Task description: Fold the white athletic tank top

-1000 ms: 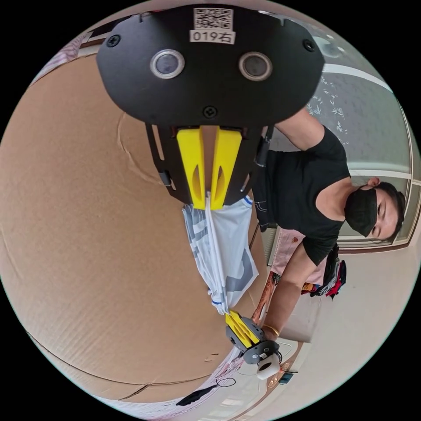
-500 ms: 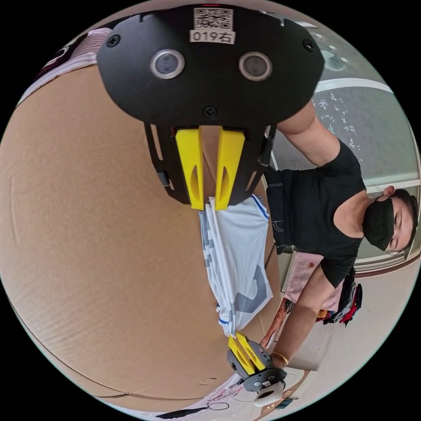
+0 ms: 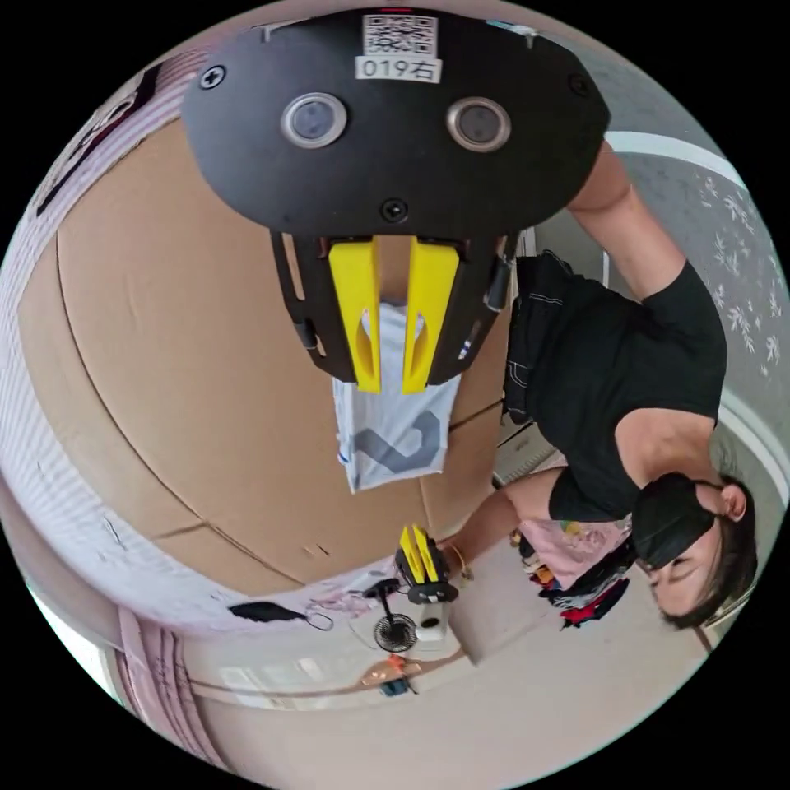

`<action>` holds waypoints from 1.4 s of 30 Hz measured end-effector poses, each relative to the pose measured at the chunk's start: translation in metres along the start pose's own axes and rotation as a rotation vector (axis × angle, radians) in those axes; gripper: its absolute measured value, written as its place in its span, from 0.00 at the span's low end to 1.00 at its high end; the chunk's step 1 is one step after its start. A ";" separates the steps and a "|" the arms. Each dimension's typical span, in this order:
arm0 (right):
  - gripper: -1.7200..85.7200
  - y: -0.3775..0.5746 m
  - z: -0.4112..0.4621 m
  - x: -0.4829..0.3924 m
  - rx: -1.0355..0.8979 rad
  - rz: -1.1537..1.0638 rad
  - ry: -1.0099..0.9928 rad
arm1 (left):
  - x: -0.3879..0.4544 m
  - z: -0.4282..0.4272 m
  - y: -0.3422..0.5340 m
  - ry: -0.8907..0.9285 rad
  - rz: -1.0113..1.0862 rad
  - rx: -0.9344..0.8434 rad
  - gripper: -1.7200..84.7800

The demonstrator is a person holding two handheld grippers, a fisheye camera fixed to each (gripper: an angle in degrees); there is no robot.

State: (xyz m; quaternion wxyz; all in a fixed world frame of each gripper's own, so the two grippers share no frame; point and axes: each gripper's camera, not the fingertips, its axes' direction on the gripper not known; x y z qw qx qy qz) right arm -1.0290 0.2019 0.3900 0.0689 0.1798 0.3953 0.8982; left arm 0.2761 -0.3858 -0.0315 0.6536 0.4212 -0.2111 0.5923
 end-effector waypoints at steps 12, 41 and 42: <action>0.11 -0.307 0.123 -0.113 -0.302 -0.508 -0.075 | 0.158 0.049 0.112 -0.082 -0.046 0.084 0.17; 0.06 -0.614 0.263 -0.179 -0.840 -0.822 -0.355 | 0.256 0.052 0.169 0.005 -0.251 0.032 0.05; 0.07 -0.616 0.261 -0.175 -0.834 -0.810 -0.353 | 0.258 0.052 0.170 0.010 -0.255 0.037 0.05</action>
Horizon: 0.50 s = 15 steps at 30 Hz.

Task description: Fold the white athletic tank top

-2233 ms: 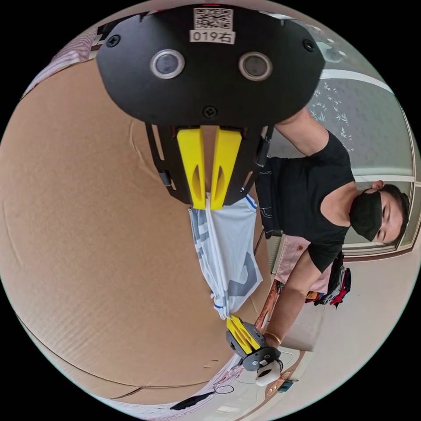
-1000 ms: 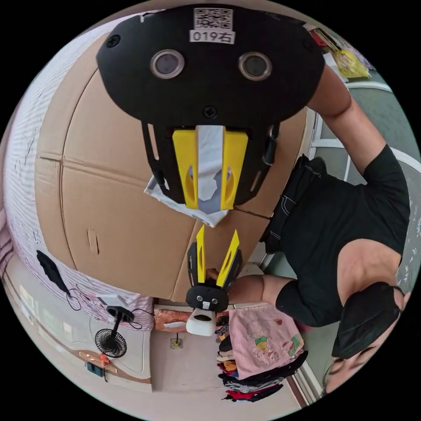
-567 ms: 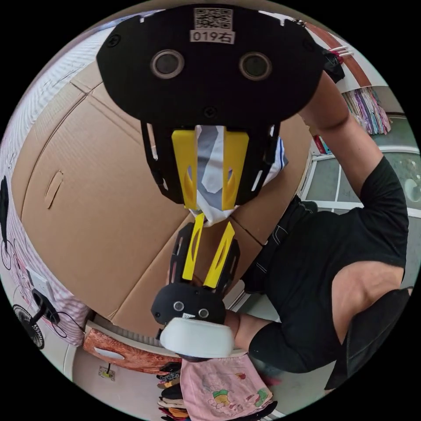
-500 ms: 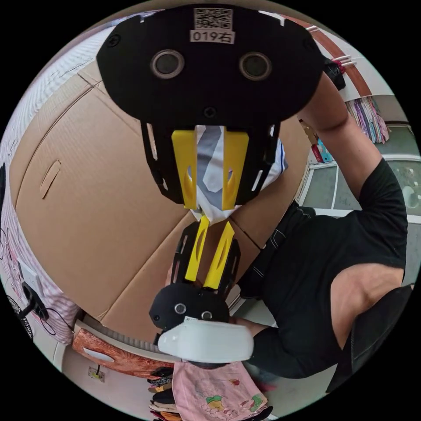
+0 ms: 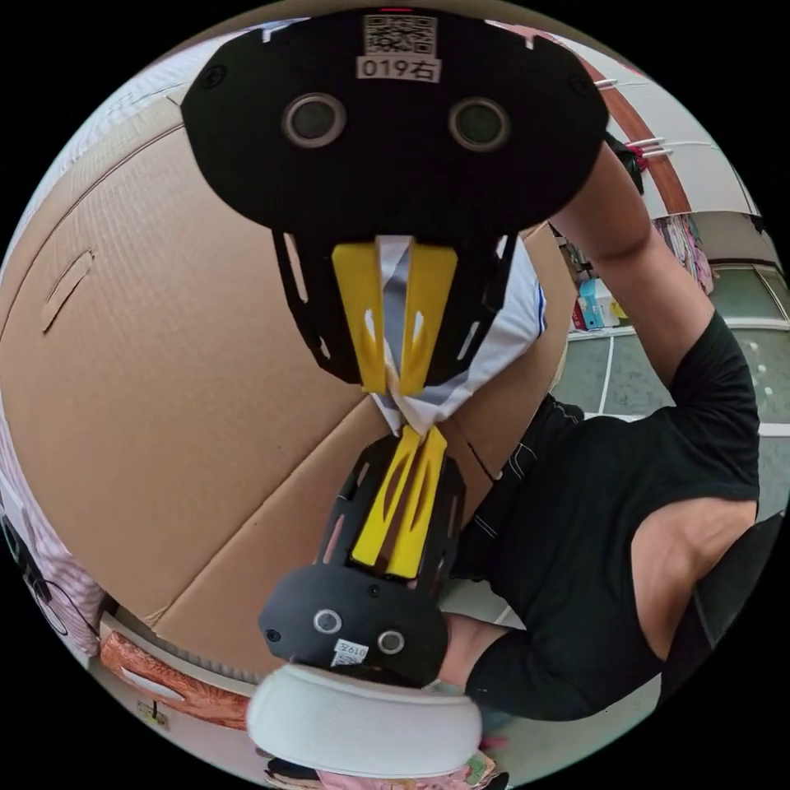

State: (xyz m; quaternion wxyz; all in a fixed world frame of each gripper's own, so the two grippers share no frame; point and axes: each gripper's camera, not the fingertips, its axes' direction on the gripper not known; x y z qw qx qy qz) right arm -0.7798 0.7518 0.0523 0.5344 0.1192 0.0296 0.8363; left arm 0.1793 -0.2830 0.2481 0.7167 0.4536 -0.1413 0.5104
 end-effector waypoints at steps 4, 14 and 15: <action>0.11 0.047 -0.041 0.011 0.100 0.128 0.073 | 0.012 -0.003 0.010 0.010 -0.034 0.020 0.05; 0.12 0.181 -0.060 0.054 0.396 0.441 0.015 | 0.048 -0.008 0.026 -0.087 -0.062 0.013 0.03; 0.12 0.183 -0.056 0.056 0.405 0.445 0.005 | 0.049 -0.008 0.026 -0.087 -0.063 0.014 0.03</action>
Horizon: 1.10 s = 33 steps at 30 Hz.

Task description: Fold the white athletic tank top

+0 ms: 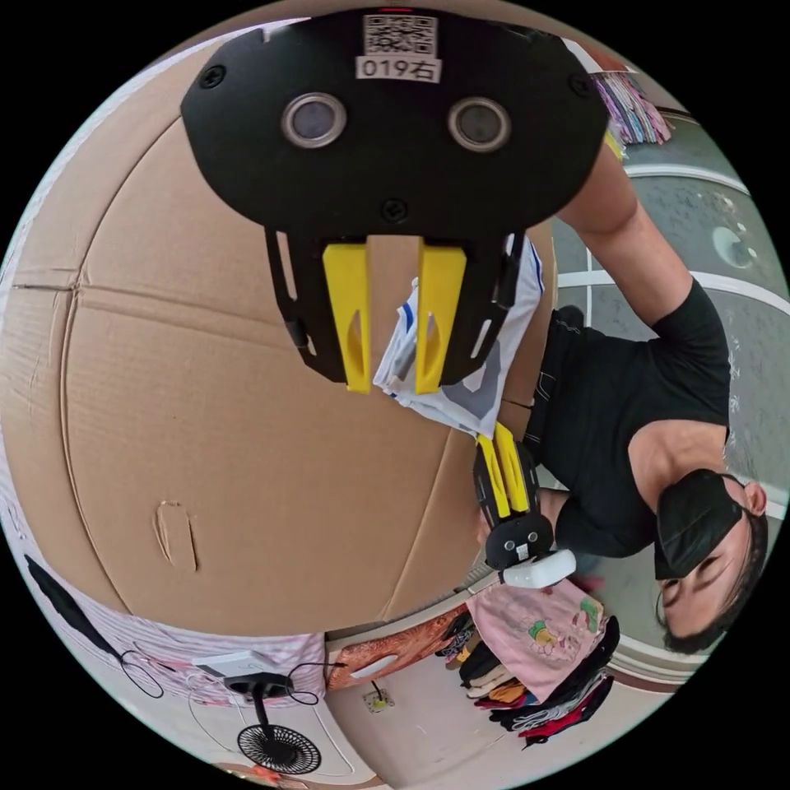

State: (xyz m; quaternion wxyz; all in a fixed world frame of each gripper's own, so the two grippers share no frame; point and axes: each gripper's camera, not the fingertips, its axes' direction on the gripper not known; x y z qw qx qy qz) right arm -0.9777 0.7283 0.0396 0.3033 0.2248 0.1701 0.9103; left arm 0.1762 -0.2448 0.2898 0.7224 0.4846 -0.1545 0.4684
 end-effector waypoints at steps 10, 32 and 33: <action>0.02 0.028 0.014 0.027 0.064 0.024 -0.071 | 0.034 -0.008 0.010 -0.138 -0.037 0.002 0.04; 0.01 0.077 0.026 0.042 0.157 0.045 -0.017 | 0.036 -0.042 0.039 -0.073 -0.303 0.089 0.04; 0.01 0.079 0.024 0.041 0.163 0.040 -0.016 | 0.038 -0.043 0.039 -0.076 -0.300 0.090 0.04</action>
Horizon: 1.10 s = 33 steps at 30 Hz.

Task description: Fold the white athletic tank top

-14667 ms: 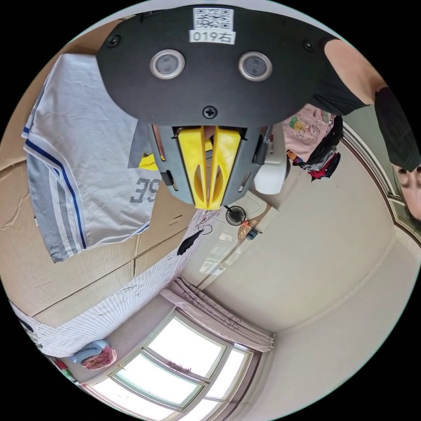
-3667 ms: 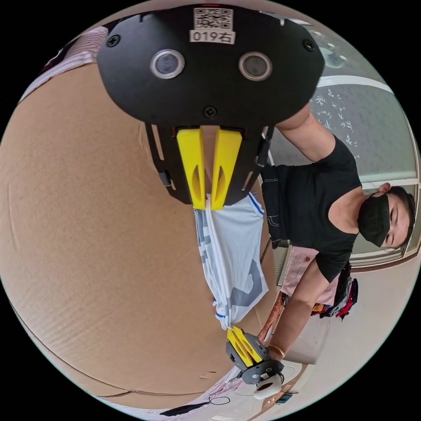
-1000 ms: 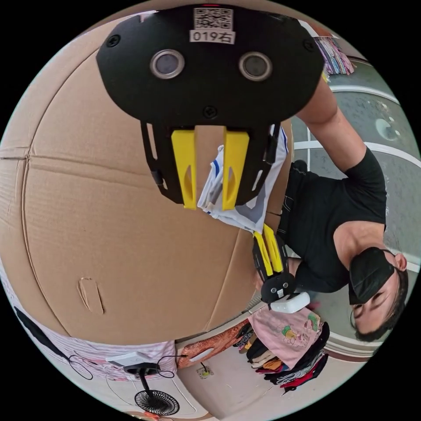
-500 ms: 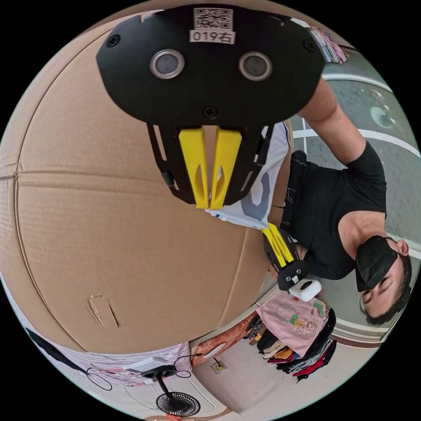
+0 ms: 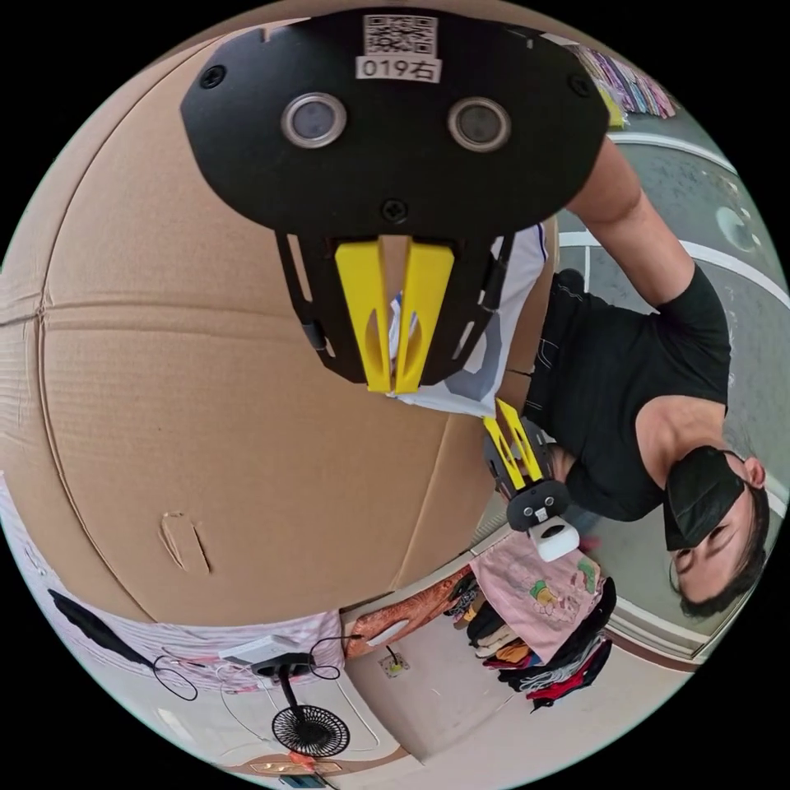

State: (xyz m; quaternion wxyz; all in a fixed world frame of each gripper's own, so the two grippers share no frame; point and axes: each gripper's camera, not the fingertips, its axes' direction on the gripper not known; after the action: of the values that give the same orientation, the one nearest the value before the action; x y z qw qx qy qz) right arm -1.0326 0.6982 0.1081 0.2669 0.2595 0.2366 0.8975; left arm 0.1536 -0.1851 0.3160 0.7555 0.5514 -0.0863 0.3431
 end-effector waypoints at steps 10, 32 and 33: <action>0.01 0.024 0.000 0.012 0.060 -0.014 -0.005 | -0.015 -0.033 0.001 0.097 -0.072 0.121 0.04; 0.08 0.043 -0.004 0.044 0.023 0.023 -0.002 | -0.017 -0.097 -0.061 -0.021 -0.130 0.026 0.04; 0.09 0.044 -0.006 0.045 0.029 0.027 -0.003 | -0.017 -0.100 -0.064 -0.025 -0.133 0.023 0.04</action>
State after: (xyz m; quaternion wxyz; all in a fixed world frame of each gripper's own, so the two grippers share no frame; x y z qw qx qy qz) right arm -1.0850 0.6906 0.1437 0.2511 0.2680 0.2456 0.8971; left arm 0.1551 -0.1132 0.2204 0.7692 0.5688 -0.0548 0.2862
